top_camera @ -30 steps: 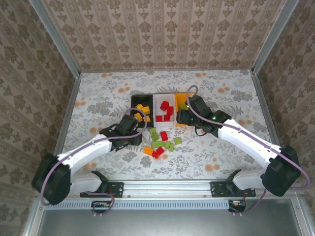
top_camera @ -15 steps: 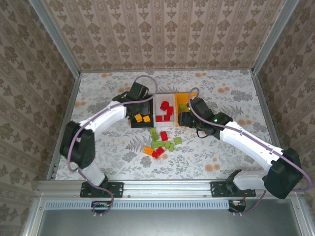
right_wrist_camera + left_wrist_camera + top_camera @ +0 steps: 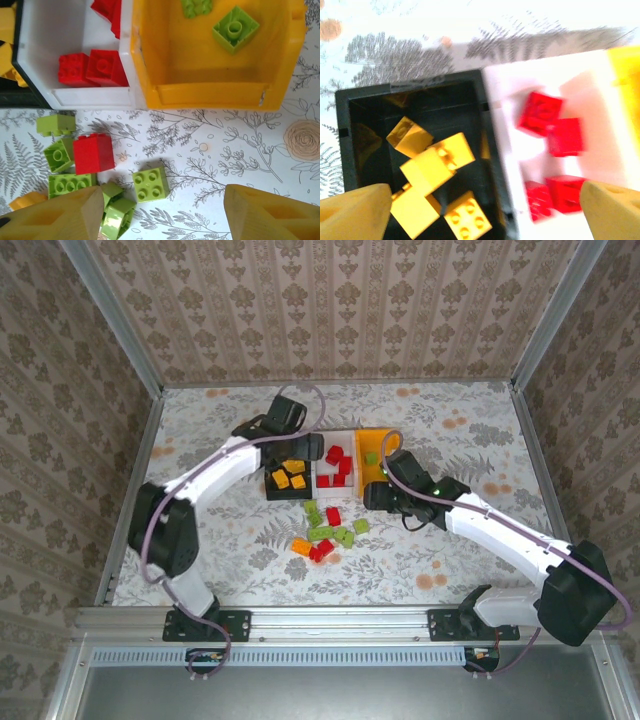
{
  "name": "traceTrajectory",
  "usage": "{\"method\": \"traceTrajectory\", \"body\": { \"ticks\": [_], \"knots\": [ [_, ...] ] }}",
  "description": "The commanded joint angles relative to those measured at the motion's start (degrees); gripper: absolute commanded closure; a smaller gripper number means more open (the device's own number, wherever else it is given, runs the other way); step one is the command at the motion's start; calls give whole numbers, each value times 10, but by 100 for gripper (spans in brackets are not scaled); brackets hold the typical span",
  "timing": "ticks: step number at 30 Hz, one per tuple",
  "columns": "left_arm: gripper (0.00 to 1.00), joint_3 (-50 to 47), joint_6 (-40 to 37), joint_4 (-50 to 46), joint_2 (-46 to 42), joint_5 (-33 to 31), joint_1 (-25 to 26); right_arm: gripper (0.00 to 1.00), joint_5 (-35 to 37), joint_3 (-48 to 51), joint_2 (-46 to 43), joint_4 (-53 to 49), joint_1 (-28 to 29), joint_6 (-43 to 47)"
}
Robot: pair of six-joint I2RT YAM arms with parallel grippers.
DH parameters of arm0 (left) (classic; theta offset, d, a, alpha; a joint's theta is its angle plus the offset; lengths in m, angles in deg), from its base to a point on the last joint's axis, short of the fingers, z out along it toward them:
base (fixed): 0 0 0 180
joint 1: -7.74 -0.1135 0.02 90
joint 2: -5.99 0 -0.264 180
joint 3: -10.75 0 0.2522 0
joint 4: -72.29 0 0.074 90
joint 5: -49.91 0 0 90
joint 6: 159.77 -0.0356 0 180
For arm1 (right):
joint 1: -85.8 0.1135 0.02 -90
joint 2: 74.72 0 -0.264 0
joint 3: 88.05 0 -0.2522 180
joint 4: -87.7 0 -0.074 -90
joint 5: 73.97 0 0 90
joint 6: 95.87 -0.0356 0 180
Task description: Sort the legos into containers by color
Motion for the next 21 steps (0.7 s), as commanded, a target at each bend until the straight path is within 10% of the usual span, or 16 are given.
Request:
{"method": "traceTrajectory", "body": {
  "ticks": [1, 9, 21],
  "knots": [
    [0, -39, 24, 31, -107, 29, 28, 34, -19, 18, -1, 3, 0, -5],
    [0, -219, 62, 75, -317, -17, 131, 35, -31, 35, 38, 22, 26, -9],
    [0, -447, 161, 60, -518, -61, 145, 36, -26, 7, 153, 70, 59, -20]
  ]
}}
